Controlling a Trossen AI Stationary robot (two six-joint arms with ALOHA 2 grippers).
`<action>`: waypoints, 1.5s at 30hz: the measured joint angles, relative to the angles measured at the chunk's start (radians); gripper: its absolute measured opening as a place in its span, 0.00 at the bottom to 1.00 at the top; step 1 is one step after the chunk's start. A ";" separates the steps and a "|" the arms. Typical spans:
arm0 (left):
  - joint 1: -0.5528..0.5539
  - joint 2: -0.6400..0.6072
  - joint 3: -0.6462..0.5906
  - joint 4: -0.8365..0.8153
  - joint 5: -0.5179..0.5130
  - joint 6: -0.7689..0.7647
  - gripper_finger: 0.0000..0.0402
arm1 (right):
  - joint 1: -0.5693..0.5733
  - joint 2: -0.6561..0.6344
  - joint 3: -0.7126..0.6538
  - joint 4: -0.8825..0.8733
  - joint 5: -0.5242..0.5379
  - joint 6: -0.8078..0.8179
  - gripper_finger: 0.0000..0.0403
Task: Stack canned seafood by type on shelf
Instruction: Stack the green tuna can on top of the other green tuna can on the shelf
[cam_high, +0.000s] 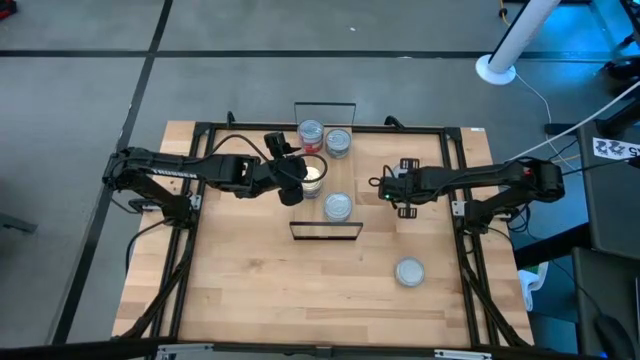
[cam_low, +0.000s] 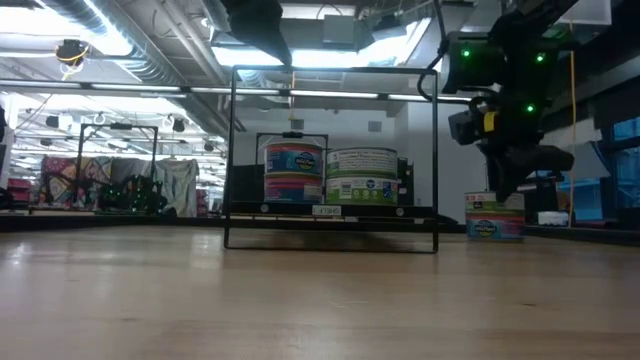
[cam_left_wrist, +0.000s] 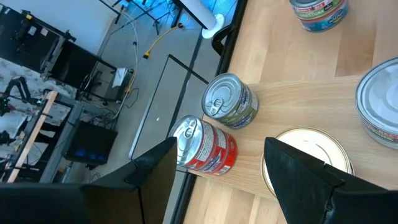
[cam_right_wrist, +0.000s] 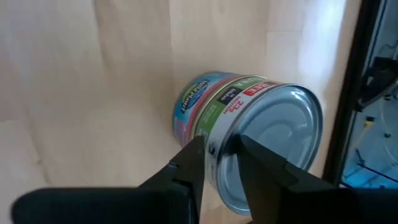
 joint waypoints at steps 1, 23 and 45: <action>0.000 0.000 0.000 0.000 0.000 0.000 0.59 | 0.000 0.000 0.000 0.000 0.008 0.000 0.22; 0.000 0.000 0.000 0.000 0.000 0.000 0.59 | 0.000 0.004 -0.001 -0.005 0.052 0.000 0.00; 0.000 0.000 0.000 0.000 0.000 0.000 0.59 | 0.000 0.004 0.107 -0.013 -0.006 -0.003 0.00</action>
